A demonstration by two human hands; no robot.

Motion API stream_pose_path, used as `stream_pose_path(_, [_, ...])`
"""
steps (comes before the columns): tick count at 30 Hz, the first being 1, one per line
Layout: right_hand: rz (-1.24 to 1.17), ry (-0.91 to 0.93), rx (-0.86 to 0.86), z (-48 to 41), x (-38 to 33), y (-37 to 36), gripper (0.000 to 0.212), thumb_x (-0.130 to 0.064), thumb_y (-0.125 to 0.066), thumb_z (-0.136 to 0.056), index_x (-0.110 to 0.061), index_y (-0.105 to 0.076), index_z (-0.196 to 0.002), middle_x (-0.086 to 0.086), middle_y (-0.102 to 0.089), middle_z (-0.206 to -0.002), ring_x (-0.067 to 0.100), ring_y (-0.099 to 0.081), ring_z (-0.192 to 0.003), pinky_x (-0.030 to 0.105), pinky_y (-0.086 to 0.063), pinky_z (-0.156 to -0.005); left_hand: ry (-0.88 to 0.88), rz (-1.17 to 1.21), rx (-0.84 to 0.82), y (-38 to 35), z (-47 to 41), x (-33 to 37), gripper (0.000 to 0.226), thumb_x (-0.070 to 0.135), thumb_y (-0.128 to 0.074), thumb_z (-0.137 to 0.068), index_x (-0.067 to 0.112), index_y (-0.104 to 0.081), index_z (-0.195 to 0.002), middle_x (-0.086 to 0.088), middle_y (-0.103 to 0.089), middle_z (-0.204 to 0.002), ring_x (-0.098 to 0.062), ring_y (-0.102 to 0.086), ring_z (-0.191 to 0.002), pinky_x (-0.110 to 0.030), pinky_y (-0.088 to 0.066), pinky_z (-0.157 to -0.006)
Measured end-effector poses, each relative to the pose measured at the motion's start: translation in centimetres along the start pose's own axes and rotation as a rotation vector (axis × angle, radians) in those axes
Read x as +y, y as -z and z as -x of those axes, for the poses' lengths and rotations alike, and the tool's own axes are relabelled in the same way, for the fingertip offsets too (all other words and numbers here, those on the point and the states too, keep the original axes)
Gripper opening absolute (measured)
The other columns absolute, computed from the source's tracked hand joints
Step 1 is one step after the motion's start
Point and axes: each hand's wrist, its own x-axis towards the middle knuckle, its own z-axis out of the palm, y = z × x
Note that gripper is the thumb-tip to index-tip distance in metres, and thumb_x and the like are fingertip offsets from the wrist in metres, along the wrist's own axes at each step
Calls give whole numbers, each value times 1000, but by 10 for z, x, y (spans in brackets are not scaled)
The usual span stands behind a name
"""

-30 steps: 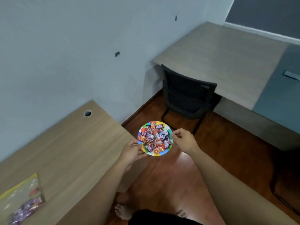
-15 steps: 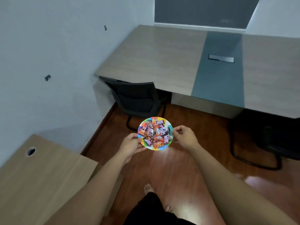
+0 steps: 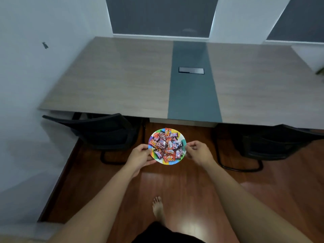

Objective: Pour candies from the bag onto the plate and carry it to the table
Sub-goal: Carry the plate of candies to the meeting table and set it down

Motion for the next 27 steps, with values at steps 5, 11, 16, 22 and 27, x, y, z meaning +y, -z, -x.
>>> stream_pose_path(5, [-88,-68,40,-55,-7,13,6,-25,-74,-99,-22,-72,-94,4,-83,-84,24,-82,-82,49,-69,-82,-16,-30,-69,-19,-58,36,16,19,-58,-110,10,-68,-120,-14,-82,-111,-26,-83,-99,-37,-69,-81])
stream_pose_path(11, [-149,-98,88,-103,-18,25,7,-25,-74,-97,-18,-72,-97,5,-84,-83,25,-83,-82,50,-69,-83,-7,-74,-116,-37,-114,76,17,18,-58,-111,10,-68,-121,-15,-82,-112,-28,-83,-99,-36,-68,-78])
stream_pose_path(16, [-153,-99,62,-144,-23,35,12,-27,-74,-97,-16,-72,-100,5,-84,-80,18,-81,-73,48,-69,-81,-9,-120,-118,-52,-155,98,18,19,-58,-111,9,-68,-122,-14,-81,-113,-28,-82,-101,-31,-68,-72])
stream_pose_path(22, [-196,-104,20,-214,-29,59,14,-23,-71,-97,-10,-72,-101,10,-83,-82,28,-82,-77,54,-67,-84,1,-109,-105,-83,-208,126,19,20,-60,-110,9,-68,-123,-16,-81,-116,-31,-81,-105,-36,-68,-80])
stream_pose_path(27, [-161,-81,-19,-288,-40,95,15,-22,-68,-101,-8,-69,-106,5,-79,-77,17,-75,-69,51,-65,-84,9,-95,-77,-124,-258,157,18,20,-60,-110,11,-69,-123,-12,-82,-115,-29,-82,-106,-39,-68,-86])
